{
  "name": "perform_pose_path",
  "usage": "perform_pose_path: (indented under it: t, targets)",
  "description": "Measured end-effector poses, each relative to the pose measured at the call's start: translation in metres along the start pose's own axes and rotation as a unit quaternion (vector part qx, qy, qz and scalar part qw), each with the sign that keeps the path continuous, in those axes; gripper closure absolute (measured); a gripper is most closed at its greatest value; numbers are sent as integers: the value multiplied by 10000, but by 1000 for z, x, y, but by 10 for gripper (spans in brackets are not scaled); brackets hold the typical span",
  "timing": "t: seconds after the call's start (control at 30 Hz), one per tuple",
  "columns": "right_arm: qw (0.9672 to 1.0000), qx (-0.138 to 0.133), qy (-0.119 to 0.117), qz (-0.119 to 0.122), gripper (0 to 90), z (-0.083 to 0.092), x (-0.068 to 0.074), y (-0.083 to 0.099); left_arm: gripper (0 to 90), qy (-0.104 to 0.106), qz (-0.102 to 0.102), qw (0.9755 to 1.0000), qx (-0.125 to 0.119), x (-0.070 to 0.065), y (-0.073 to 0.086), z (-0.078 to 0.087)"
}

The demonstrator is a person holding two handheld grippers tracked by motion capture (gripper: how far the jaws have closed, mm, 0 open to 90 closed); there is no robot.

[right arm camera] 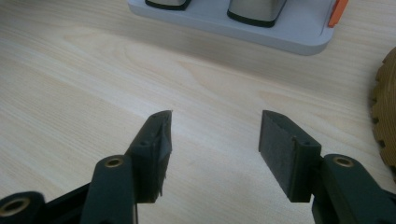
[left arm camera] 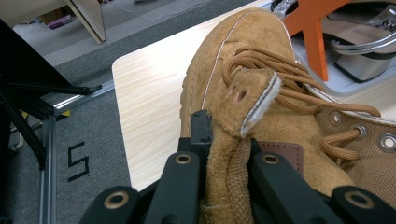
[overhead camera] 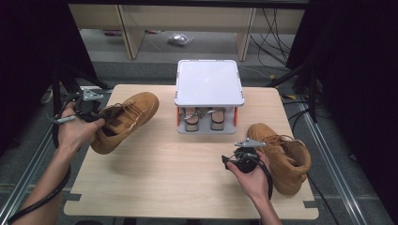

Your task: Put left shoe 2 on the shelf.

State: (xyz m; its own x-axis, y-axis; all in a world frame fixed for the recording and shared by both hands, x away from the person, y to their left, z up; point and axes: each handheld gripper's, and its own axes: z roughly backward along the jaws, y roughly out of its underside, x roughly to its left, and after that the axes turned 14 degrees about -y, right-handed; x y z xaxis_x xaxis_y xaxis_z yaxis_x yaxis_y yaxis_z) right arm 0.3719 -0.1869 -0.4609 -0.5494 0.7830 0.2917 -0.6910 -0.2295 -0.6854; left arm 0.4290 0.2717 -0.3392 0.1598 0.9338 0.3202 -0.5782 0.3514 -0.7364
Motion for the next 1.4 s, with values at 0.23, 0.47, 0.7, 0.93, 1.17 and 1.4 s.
perform_pose_path:
  t: [0.23,0.47,0.7,0.93,1.17,1.4]
  targets:
    - [10000,-3,-11,62,449,-2,0,0,837,-9,25,10000,-45,-1,-7,0]
    - [9998,-44,-23,181,449,-2,-2,1,837,5,94,9999,-102,-1,-15,-2]
    - [9998,-48,-47,168,449,-2,-2,1,837,-14,133,9998,-139,-4,-21,-4]
    - [9999,-30,-23,109,449,-3,-1,2,837,-60,233,9995,-190,-3,-28,-5]
    - [10000,-41,-45,60,448,-4,0,2,837,-126,362,9990,-250,-4,-36,-3]
    - [10000,29,-75,34,448,-3,1,3,837,-155,279,9991,-291,-6,-43,-3]
